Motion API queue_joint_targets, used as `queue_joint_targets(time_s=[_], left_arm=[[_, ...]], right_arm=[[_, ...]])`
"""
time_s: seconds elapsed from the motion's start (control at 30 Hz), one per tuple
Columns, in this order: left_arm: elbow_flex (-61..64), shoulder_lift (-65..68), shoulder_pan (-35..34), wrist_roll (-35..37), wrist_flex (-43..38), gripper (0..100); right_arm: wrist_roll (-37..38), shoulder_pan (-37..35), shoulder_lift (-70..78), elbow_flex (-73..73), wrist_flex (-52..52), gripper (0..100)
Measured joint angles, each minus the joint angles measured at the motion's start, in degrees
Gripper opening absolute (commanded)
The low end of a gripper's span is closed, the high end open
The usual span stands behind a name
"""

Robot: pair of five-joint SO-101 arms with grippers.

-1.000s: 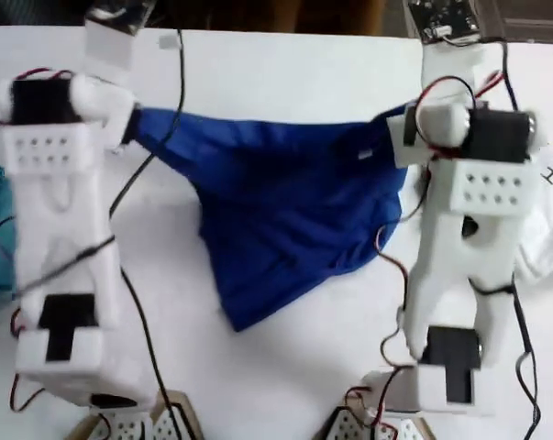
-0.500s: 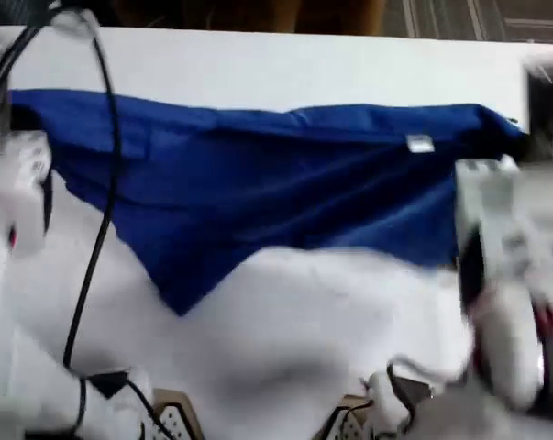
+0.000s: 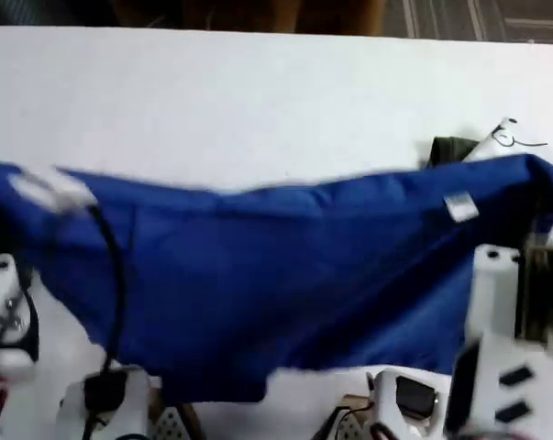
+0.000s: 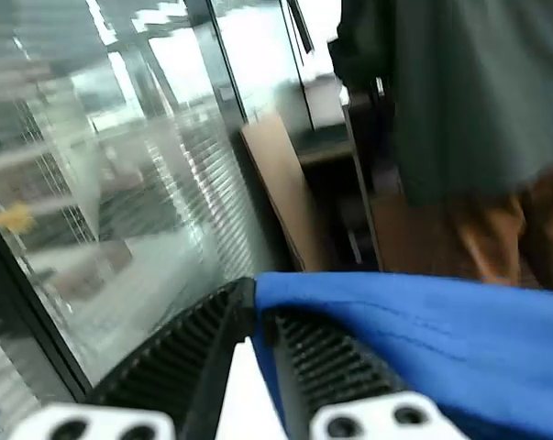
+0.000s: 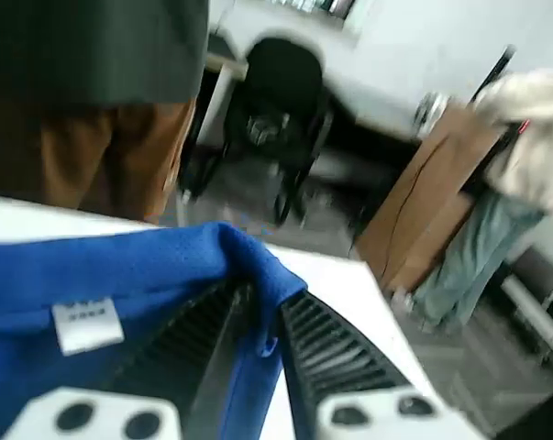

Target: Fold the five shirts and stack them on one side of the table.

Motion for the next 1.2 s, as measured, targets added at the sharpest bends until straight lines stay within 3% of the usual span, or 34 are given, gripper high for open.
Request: queue_joint_targets(time_s=[0.23,0.47,0.63,0.73,0.9,1.2], left_arm=[[16.0,6.86,0.44,5.45,-11.08,3],[30.51,18.64,5.8,5.71,-28.13,3],[33.05,29.8,8.44,5.71,-40.88,3],[30.59,38.59,8.62,5.71,-44.13,3],[17.67,53.01,9.32,5.71,-36.22,3],[-6.07,62.33,12.4,5.71,-0.88,3]], right_arm=[[-1.76,-6.42,2.11,14.24,-6.42,1.8],[-2.64,-9.41,9.05,35.69,-25.93,1.8],[-2.73,-9.49,19.43,41.85,-40.62,1.7],[-2.81,-9.49,28.04,40.18,-44.4,1.7],[-2.81,-9.58,41.93,29.71,-41.23,1.7],[-5.63,-15.21,46.77,20.84,-21.89,1.8]])
